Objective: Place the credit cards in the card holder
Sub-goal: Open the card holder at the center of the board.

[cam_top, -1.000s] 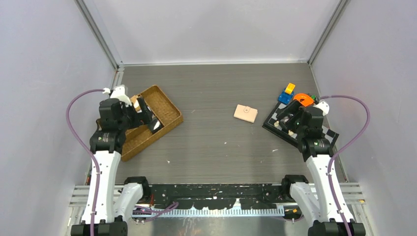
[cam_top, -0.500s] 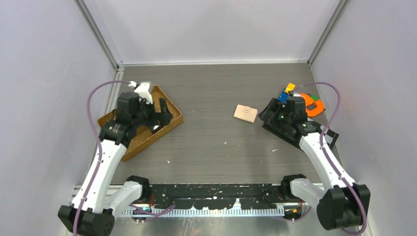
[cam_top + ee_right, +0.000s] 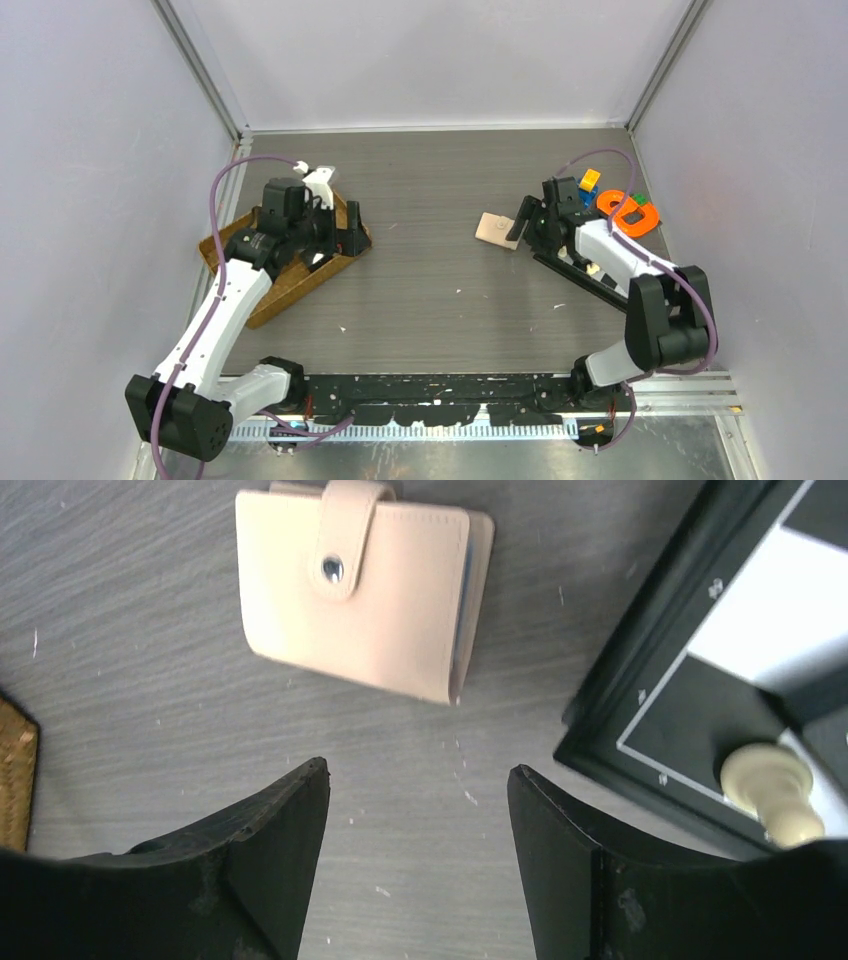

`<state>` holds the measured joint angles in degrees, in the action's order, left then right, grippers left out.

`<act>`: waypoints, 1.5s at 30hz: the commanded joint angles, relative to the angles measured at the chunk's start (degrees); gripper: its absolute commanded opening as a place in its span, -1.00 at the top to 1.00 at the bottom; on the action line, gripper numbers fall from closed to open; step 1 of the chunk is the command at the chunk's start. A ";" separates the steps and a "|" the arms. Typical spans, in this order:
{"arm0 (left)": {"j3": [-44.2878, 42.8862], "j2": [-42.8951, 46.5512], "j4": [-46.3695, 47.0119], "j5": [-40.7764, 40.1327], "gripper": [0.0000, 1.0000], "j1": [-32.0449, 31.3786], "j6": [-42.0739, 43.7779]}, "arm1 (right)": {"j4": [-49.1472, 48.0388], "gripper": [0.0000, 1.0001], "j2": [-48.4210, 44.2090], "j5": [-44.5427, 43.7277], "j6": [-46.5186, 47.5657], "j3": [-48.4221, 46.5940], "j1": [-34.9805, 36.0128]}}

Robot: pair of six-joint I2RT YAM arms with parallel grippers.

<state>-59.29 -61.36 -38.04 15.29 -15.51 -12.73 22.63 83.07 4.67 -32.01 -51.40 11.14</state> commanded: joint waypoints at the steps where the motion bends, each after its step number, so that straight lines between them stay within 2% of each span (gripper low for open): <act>1: -0.06 0.68 0.56 1.97 -0.99 -0.05 1.47 | -4.57 -0.41 3.78 -2.18 1.95 -4.51 0.11; 10: 0.46 0.40 0.82 4.52 -0.99 -0.05 1.29 | -6.71 -0.28 13.28 -4.49 1.50 -8.88 0.12; 13: 0.52 0.77 1.16 6.02 -0.99 -0.05 1.48 | -6.71 -0.13 15.43 -4.45 1.58 -9.70 0.09; 15: 0.56 0.85 1.23 6.22 -0.99 -0.05 1.57 | -6.43 0.04 16.37 -3.67 1.16 -9.82 0.15; 19: 0.94 0.98 1.69 7.25 -0.99 -0.18 0.92 | -5.46 0.62 15.03 -2.22 -0.79 -8.71 0.85; 23: 1.50 0.97 3.20 8.66 -1.00 -1.16 -2.69 | -4.88 0.96 11.81 -1.94 -5.19 -5.86 4.08; 24: 1.98 1.08 4.35 9.18 -0.99 -1.67 -4.01 | -5.18 0.99 11.06 -2.08 -6.68 -4.73 5.22; 28: 4.82 1.77 8.61 10.11 -0.98 -4.23 -9.23 | -9.14 0.99 5.59 -6.86 -17.13 3.09 11.58; 32: 11.40 2.27 16.27 8.06 -0.98 -7.87 -15.13 | -17.55 0.99 -1.15 -10.18 -29.36 11.70 20.16; 37: 18.28 0.85 25.48 7.32 -0.97 -11.90 -24.66 | -19.29 0.95 -4.32 -16.68 -34.35 11.44 33.24; 39: 20.46 0.83 28.07 6.12 -0.96 -13.66 -27.72 | -17.15 0.78 -4.95 -17.64 -32.62 9.55 35.55; 41: 23.35 1.39 31.09 4.06 -0.96 -15.43 -31.16 | -14.08 0.44 -6.13 -19.03 -28.63 7.79 35.75; 43: 27.19 2.28 34.73 2.35 -0.96 -17.33 -34.31 | -12.63 0.03 -7.19 -21.40 -23.10 6.26 35.52; 45: 30.21 2.78 37.65 0.90 -0.96 -18.38 -36.89 | -10.59 -0.18 -6.59 -22.05 -18.30 4.25 33.83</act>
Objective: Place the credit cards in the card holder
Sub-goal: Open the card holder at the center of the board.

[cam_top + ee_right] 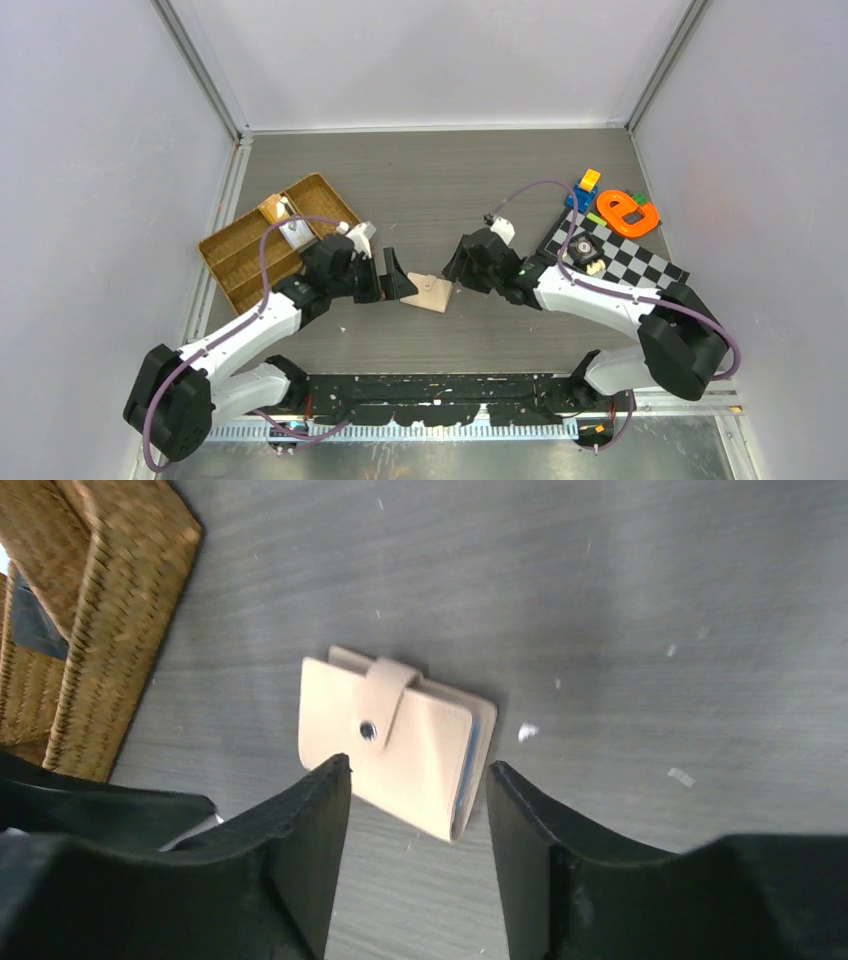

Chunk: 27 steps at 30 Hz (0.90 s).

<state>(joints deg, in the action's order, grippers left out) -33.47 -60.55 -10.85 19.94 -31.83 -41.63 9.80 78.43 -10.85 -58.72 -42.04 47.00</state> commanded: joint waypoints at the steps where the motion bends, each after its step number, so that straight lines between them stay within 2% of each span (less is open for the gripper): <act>1: 5.59 2.03 12.12 -4.24 -0.95 -2.43 -9.45 | 2.30 -0.23 -1.01 -4.34 11.09 -6.25 -3.92; 4: 9.23 1.93 15.82 -5.38 -0.92 -3.41 -12.73 | 1.96 -0.25 4.16 4.48 17.95 -10.54 -7.41; 10: 13.10 1.28 19.77 -10.55 -0.82 -7.54 -17.50 | -1.08 -0.17 11.52 12.83 23.70 -13.81 -8.08; 15: 14.92 -1.41 23.38 -12.21 -0.69 -8.42 -18.37 | -4.34 -0.11 16.56 18.29 24.06 -14.40 -8.22; 18: 14.69 -5.53 25.66 -11.94 -0.52 -8.57 -18.11 | -4.46 -0.06 18.44 19.61 23.92 -14.61 -8.16; 27: 11.90 -19.43 36.44 -10.81 -0.26 -8.60 -16.98 | -6.29 0.00 16.71 23.71 21.33 -8.85 -8.07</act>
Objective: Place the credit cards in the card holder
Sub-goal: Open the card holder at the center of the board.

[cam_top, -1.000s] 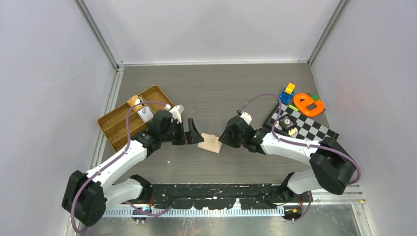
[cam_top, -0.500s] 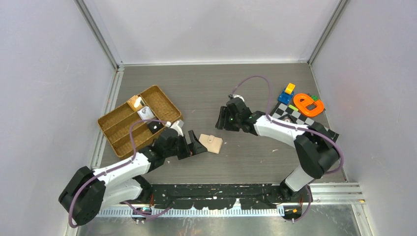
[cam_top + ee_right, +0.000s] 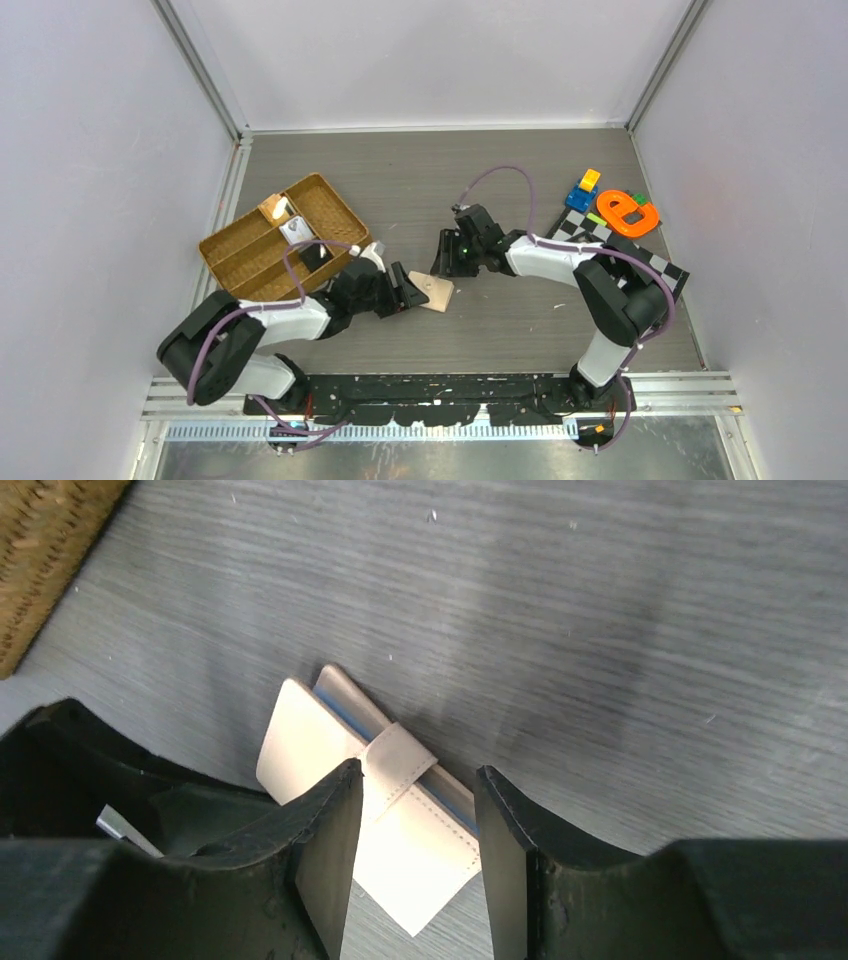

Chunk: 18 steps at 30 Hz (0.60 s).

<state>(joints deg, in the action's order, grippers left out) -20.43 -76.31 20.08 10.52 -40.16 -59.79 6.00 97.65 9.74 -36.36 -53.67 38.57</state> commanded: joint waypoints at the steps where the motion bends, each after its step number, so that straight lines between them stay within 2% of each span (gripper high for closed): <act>1: -1.57 -4.74 6.00 -1.52 -0.22 -0.31 1.55 | -2.62 0.01 -3.45 3.62 -1.45 3.77 0.37; 7: -5.34 -10.82 7.42 -1.85 -0.06 -0.27 4.86 | -3.01 0.07 -8.65 6.99 -5.34 10.09 2.07; 13: -9.53 -13.31 8.94 -0.16 -0.03 -0.27 9.32 | -2.51 0.07 -17.23 7.36 -10.22 14.81 5.40; 18: -11.86 -10.15 -0.89 -1.57 -0.07 -0.27 14.59 | 6.51 0.01 -24.52 -2.31 -5.63 14.48 5.26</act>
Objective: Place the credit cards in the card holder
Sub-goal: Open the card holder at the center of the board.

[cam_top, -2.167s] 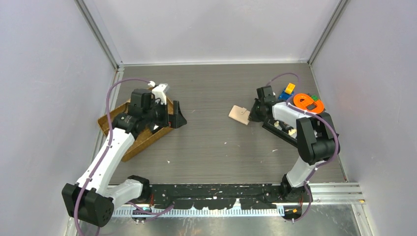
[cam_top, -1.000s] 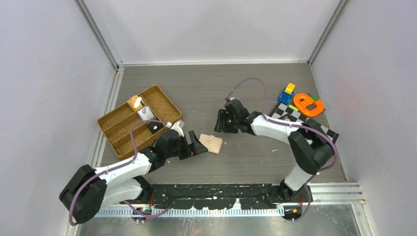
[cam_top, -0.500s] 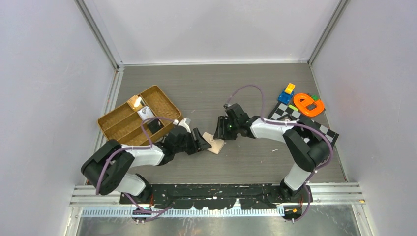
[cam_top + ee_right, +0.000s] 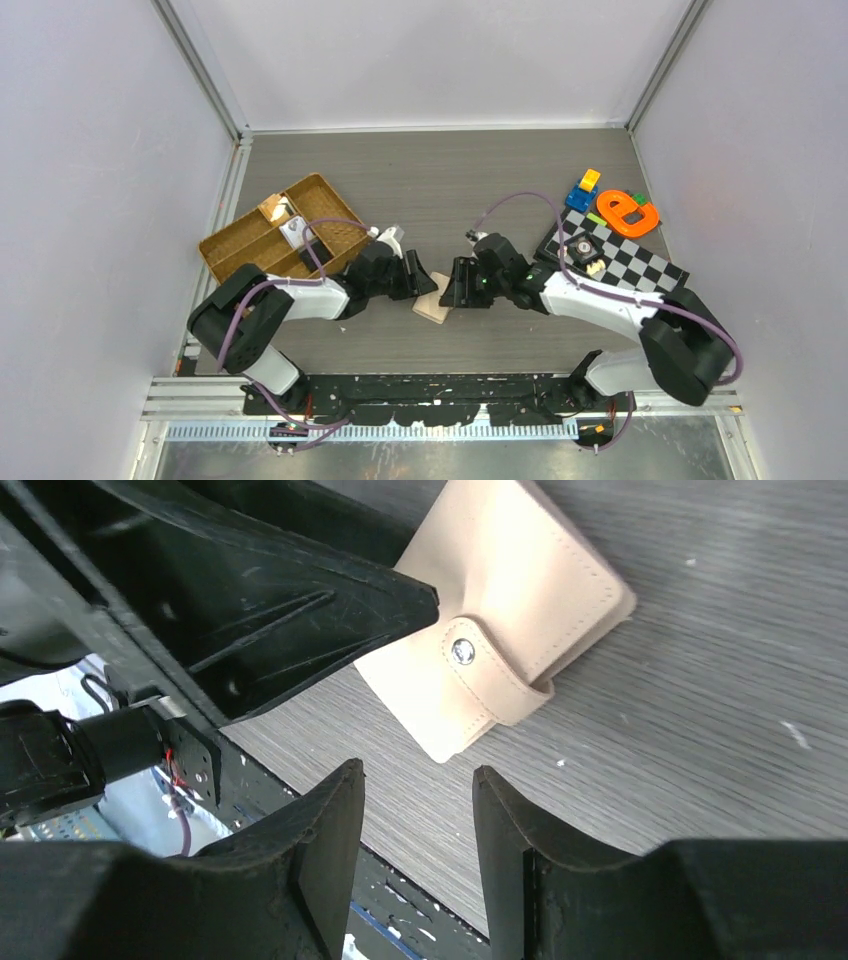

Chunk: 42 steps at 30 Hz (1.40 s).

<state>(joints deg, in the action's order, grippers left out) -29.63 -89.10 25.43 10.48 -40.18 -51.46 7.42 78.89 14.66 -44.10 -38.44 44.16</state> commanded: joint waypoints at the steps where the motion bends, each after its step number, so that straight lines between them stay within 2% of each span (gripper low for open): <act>1: -3.05 3.52 -9.08 -2.29 -0.09 -0.27 7.07 | 6.20 -0.01 -6.00 -8.46 2.98 -1.14 -0.65; 7: -2.79 7.17 -17.54 -1.21 -0.16 -0.31 9.55 | 3.33 -0.12 -2.42 -7.10 0.34 -1.14 -0.98; 12: -0.89 7.18 -16.79 2.46 -0.18 -0.34 7.94 | -3.69 -0.19 0.00 -6.50 -4.41 1.15 -0.96; 23: -0.82 6.33 -14.93 4.08 -0.18 -0.33 5.95 | -9.04 -0.04 6.60 -11.33 -6.49 2.62 -0.92; 26: -0.66 5.98 -15.02 4.07 -0.17 -0.31 5.63 | -8.68 0.07 7.52 -12.10 -7.10 2.90 -0.92; 30: -0.09 6.38 -14.69 3.51 -0.17 -0.32 4.70 | -8.19 0.42 7.56 -12.76 -8.29 4.26 -0.93; 36: 0.57 5.57 -12.37 4.05 -0.16 -0.28 2.77 | -8.81 0.74 7.20 -13.16 -9.75 6.60 -0.97; 40: 0.79 3.17 -9.20 5.58 -0.04 -0.33 1.05 | -10.44 0.86 7.91 -12.84 -10.47 7.74 -0.99; 42: 0.96 1.66 -6.56 7.12 0.10 -0.33 -0.13 | -11.22 0.90 8.18 -12.67 -10.74 8.01 -1.00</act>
<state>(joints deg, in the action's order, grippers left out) -29.76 -84.27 13.82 14.46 -40.25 -49.08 -5.15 85.36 4.54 -54.33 -32.80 42.96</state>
